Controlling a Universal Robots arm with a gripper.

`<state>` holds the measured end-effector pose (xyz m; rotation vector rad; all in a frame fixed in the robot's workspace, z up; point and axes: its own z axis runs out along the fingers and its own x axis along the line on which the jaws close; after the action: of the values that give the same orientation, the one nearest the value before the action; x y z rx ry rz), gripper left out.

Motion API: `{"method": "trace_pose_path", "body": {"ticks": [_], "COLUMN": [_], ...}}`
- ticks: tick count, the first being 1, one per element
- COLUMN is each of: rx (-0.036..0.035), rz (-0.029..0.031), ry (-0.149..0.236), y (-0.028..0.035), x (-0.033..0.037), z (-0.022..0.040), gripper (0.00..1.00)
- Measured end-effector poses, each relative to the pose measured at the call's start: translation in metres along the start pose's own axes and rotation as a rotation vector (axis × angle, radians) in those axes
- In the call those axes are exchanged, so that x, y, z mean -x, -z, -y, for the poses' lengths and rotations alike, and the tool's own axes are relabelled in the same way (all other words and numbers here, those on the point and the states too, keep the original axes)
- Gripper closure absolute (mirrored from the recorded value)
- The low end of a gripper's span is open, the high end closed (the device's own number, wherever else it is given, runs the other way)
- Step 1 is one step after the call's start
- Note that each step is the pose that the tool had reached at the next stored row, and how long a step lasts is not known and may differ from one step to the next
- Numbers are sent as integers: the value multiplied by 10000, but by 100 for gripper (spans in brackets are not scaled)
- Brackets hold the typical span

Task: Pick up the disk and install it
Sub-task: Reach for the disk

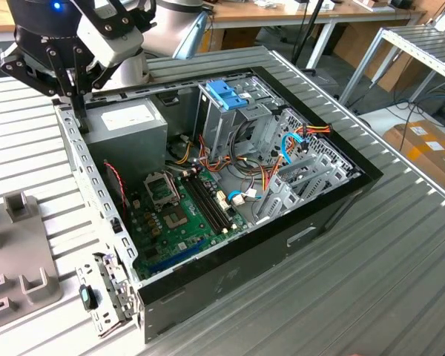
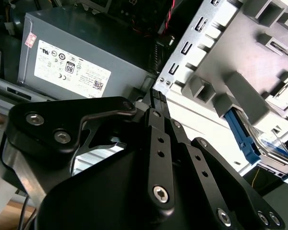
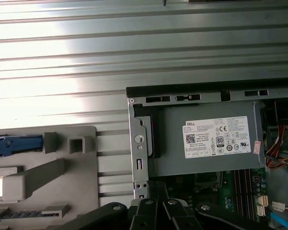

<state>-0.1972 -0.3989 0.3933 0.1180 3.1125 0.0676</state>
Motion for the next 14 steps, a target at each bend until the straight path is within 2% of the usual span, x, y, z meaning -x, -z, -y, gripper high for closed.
{"method": "trace_pose_path", "body": {"ticks": [14], "rx": [1], "rz": [0], "ry": [-1], "y": [1], "x": [-31], "z": [3], "gripper": [89]}}
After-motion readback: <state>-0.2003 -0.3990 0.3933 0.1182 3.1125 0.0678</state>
